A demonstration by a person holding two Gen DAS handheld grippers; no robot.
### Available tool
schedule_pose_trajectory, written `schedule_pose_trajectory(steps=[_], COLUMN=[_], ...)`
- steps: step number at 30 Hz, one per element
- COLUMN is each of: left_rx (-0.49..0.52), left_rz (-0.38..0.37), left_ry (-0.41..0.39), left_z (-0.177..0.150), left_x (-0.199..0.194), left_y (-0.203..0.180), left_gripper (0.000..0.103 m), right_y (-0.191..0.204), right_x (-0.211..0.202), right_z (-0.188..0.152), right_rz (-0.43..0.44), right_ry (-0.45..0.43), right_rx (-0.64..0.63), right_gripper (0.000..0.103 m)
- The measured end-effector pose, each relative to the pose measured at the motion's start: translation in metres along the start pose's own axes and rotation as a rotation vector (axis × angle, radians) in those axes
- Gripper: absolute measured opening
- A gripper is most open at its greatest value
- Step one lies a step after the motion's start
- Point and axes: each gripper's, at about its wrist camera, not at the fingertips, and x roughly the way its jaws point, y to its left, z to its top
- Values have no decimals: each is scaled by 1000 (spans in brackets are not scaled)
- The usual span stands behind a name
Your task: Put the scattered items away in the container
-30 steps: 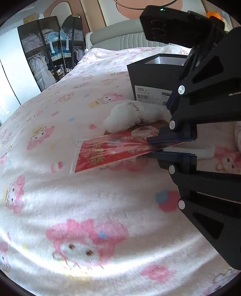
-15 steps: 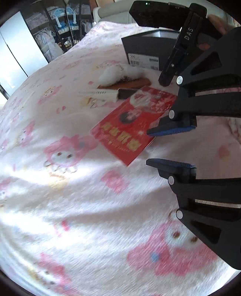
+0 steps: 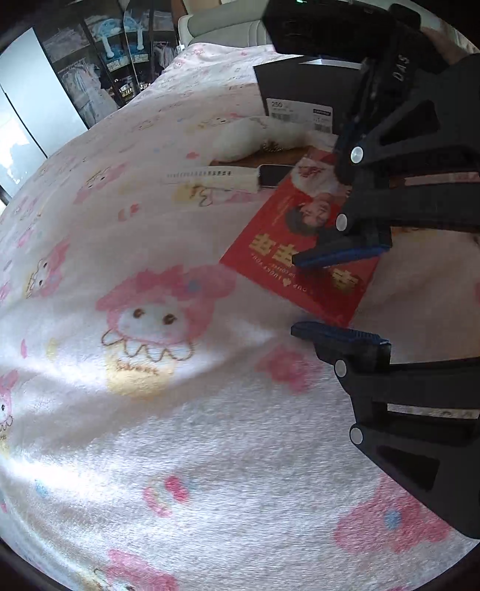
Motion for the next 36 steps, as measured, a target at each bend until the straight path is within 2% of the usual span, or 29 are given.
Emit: schedule_pose_trajectory(steps=[3, 4, 6, 7, 9, 12, 14, 19, 27, 33, 36], left_rx=[-1, -1, 9, 8, -30, -36, -35, -17, 41, 183, 256], left_rz=[-63, -57, 35, 55, 19, 12, -10, -54, -149, -210, -248], left_ry=[32, 28, -10, -19, -9, -20, 3, 21, -40, -72, -65], left_z=[-19, -24, -24, -21, -12, -2, 0, -13, -37, -58, -68], left_x=[-9, -12, -14, -12, -7, 1, 7, -3, -56, -96, -101], left_y=[-1, -1, -2, -1, 9, 10, 8, -5, -48, -111, -151], left_gripper=[29, 29, 29, 29, 29, 29, 29, 29, 29, 29, 29], right_y=[9, 10, 8, 6, 2, 0, 1, 4, 12, -2, -21], right_x=[-12, -16, -21, -21, -15, -1, 7, -5, -79, -143, -175], right_z=[2, 2, 3, 4, 5, 2, 1, -2, -27, -70, -95], right_rz=[-54, -60, -52, -58, -83, -65, -54, -10, 16, 42, 18], right_ry=[-61, -79, -105, -105, -72, -18, 8, -28, -162, -297, -367], right_rx=[-31, -39, -24, -12, -2, 9, 7, 3, -35, -5, 14], right_gripper=[41, 41, 41, 41, 41, 41, 41, 41, 42, 42, 42])
